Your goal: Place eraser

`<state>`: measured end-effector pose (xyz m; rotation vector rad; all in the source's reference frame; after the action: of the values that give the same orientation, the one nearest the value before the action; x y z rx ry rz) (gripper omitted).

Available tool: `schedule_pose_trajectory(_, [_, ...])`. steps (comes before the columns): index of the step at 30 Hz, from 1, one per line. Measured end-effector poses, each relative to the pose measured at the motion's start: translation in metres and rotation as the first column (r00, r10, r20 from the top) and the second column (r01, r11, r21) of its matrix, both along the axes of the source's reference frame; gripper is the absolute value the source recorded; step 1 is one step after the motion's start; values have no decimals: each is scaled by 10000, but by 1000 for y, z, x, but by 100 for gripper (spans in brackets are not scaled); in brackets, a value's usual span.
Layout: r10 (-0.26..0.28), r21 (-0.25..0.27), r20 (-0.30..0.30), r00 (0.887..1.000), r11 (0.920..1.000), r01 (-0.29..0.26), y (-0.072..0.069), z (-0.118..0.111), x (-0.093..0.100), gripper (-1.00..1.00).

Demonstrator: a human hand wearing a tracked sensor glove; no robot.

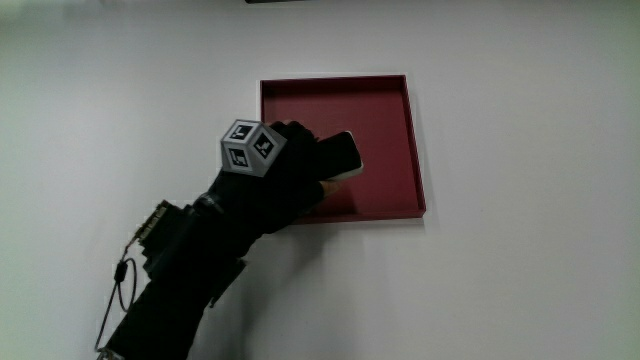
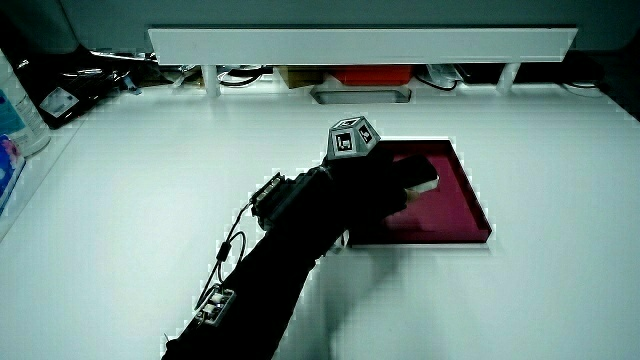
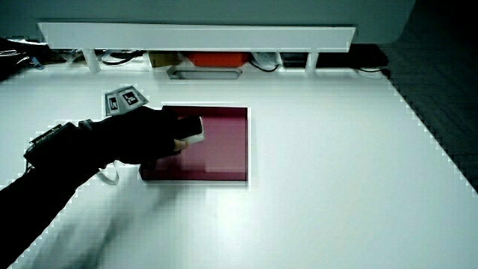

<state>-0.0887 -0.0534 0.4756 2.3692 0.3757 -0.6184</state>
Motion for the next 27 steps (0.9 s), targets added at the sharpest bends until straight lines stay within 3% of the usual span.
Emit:
schedule_pose_trajectory(4, [166,-134,36,9999,9998,-165,2,12,11,0])
schedule_pose_trajectory(11, [609,-507,976,9934,9971,-561,1,33,27,0])
schedule_pose_trajectory(18, [848,-613,1538,9844,9952,-762,1,51,31,0])
schedule_pose_trajectory(27, [522,-1145,1759,9830,9929,-322,-3,67,27,0])
